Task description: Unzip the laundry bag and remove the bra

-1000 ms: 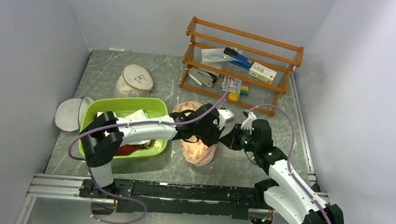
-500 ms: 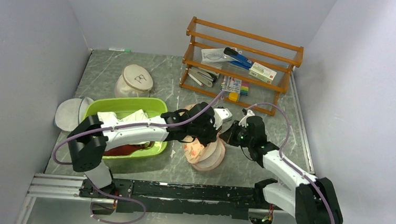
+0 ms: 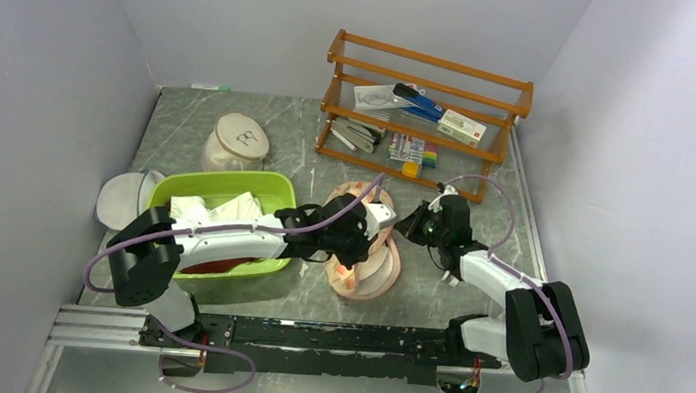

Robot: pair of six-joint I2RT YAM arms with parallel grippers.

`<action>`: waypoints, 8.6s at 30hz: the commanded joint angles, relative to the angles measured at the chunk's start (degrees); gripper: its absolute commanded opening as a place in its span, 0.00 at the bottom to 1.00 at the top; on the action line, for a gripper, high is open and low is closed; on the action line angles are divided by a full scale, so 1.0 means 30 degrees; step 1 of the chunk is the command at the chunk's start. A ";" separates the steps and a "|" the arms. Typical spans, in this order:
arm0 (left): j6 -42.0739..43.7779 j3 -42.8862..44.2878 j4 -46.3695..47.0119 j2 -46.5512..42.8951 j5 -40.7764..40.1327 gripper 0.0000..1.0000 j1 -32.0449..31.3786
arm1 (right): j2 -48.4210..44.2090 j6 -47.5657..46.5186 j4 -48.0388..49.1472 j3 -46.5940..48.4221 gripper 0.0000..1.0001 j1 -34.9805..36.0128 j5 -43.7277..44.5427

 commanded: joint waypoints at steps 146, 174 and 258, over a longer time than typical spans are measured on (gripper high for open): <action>0.0441 0.7730 -0.1363 0.5745 0.2259 0.69 0.1367 | -0.1022 -0.2294 -0.4194 0.4761 0.00 -0.2300 -0.4063; -0.2274 0.6968 0.1904 0.6689 -0.0557 0.82 0.1120 | -0.2719 -0.1642 -0.4977 0.4449 0.00 -0.2304 -0.4529; 0.0686 0.8332 -0.2962 0.2486 0.4767 0.07 0.8387 | 0.0115 -0.4561 -0.6086 0.5742 0.00 -0.3251 -0.3829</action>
